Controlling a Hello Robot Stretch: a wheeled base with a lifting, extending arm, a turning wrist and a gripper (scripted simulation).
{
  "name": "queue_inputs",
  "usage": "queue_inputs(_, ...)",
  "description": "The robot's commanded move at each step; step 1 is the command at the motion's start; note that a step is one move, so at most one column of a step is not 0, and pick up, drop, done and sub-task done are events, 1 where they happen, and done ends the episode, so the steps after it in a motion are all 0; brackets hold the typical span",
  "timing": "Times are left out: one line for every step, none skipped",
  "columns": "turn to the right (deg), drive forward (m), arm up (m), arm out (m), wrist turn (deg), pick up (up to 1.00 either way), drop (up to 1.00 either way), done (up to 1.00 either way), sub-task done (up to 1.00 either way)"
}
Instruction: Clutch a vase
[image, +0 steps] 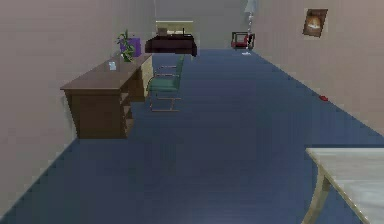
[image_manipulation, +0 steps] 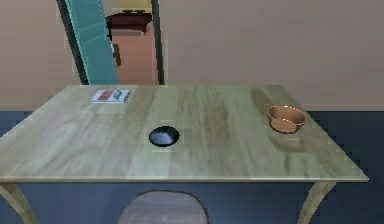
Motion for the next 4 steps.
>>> queue_inputs(0.0, 0.00, 0.50, 0.00, 0.0, 0.00, 0.00, 0.00, 0.00)
queue_inputs(0.0, 0.00, 0.38, 0.00, 0.0, 0.00, 0.00, 0.00, 0.00)
queue_inputs(0.0, 0.00, 0.00, 0.48, 0.0, 0.00, 0.00, 0.00, 0.00)
queue_inputs(0.0, 0.00, 0.00, 0.00, 45.0, 0.00, 0.00, 0.00, 0.00)
